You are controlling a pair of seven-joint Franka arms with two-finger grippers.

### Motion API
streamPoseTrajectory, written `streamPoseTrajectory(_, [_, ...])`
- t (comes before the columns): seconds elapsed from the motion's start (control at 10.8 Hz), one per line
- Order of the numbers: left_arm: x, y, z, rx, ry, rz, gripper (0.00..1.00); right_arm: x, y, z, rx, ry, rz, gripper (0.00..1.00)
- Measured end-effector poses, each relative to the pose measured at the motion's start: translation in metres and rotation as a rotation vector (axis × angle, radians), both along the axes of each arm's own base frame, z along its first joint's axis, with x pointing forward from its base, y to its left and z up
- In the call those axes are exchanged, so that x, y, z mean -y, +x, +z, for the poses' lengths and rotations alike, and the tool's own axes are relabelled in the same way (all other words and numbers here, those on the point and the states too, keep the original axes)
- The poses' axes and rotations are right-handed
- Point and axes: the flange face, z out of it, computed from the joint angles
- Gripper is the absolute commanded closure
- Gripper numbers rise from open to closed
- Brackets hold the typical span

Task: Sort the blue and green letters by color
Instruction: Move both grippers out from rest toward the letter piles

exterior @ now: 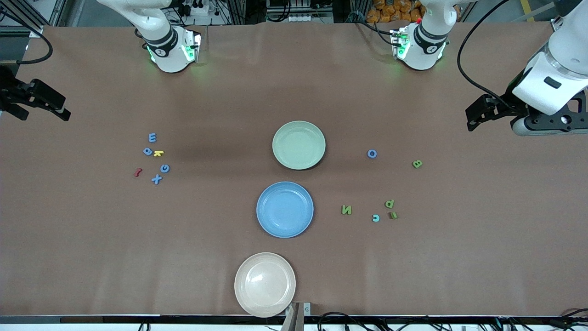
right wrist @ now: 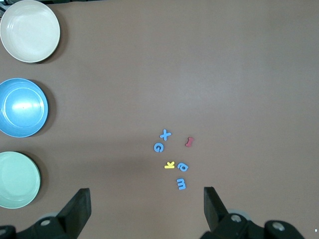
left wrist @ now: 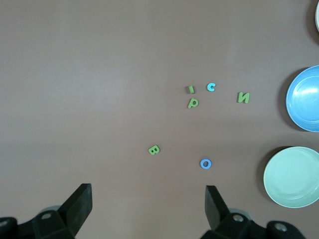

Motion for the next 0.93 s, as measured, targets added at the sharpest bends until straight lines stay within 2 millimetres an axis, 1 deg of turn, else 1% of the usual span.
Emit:
streamPoseTrajectory(0.37, [0.003,-0.002,-0.001,-0.011,0.002,-0.006,0.00,0.011,-0.003,0.000,-0.015,0.000,-0.015,0.00])
streamPoseTrajectory(0.56, [0.003,-0.001,-0.005,-0.024,0.003,-0.007,0.00,0.011,-0.007,-0.003,-0.047,0.001,-0.016,0.00])
streamPoseTrajectory(0.74, [0.006,0.006,-0.022,-0.055,0.000,-0.014,0.00,0.010,-0.008,-0.013,-0.084,0.002,-0.014,0.00])
streamPoseTrajectory(0.84, [0.008,0.011,-0.034,-0.074,-0.004,-0.019,0.00,0.009,-0.008,-0.024,-0.104,0.003,-0.012,0.00])
streamPoseTrajectory(0.93, [0.010,0.018,-0.049,-0.090,-0.009,-0.023,0.00,0.006,-0.006,-0.040,-0.119,0.005,-0.007,0.00])
